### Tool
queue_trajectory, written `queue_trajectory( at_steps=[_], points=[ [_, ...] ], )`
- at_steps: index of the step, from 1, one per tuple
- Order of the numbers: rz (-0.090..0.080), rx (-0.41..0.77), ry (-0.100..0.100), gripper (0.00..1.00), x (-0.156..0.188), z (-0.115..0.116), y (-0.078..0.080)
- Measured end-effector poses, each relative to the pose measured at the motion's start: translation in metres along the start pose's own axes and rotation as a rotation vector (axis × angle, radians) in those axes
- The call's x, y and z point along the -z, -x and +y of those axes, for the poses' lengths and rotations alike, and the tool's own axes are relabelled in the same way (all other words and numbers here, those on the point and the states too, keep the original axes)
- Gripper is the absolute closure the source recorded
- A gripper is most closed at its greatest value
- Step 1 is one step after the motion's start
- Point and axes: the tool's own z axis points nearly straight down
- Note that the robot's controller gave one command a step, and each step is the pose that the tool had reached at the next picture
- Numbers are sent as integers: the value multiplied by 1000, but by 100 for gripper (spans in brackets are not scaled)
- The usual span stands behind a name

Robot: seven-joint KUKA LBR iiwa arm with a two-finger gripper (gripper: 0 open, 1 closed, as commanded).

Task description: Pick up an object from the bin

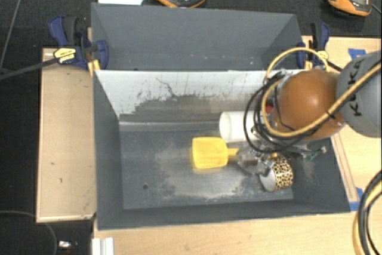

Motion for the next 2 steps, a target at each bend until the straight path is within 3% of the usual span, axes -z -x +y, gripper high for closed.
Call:
queue_trajectory(
  at_steps=[1,2],
  points=[
    [-4,171,-4,100,2,0,1],
    [-7,404,-5,100,67,41,8]
  ],
)
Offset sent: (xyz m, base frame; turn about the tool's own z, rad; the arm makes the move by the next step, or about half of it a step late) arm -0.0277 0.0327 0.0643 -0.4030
